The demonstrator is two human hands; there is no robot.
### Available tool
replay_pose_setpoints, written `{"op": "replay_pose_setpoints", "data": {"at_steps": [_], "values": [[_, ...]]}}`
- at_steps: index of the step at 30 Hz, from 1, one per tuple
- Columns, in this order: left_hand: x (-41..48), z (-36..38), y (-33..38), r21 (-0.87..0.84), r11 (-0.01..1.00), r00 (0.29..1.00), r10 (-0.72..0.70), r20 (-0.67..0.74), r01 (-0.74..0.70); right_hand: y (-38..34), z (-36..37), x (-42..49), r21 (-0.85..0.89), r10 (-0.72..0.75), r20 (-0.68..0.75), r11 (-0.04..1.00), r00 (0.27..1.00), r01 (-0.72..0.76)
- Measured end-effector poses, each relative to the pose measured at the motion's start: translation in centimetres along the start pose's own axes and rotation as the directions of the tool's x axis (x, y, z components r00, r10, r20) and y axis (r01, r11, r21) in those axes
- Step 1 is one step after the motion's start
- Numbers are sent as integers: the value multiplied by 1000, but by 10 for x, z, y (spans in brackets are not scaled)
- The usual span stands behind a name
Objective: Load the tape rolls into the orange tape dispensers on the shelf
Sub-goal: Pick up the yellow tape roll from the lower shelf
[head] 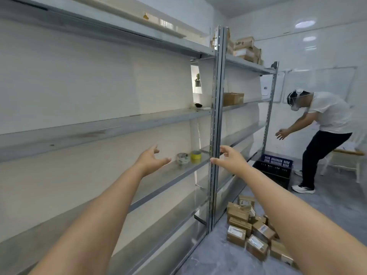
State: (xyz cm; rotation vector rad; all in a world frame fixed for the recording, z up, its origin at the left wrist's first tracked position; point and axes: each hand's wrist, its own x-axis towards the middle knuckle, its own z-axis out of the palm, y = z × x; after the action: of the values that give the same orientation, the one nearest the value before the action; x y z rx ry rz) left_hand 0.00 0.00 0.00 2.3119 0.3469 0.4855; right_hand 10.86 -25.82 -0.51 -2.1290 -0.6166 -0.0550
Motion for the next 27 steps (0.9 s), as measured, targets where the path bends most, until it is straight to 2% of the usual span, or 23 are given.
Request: {"op": "replay_pose_setpoints", "data": {"at_steps": [6, 13, 27], "values": [[42, 40, 20, -25, 1000, 1000, 6, 26, -5, 30, -24, 42, 3, 31, -5, 1000, 1000, -31], [109, 75, 11, -35, 999, 999, -1, 41, 2, 69, -29, 94, 18, 57, -14, 998, 998, -57], [292, 138, -7, 2, 1000, 989, 15, 147, -15, 127, -20, 248, 37, 113, -69, 993, 991, -111]]}}
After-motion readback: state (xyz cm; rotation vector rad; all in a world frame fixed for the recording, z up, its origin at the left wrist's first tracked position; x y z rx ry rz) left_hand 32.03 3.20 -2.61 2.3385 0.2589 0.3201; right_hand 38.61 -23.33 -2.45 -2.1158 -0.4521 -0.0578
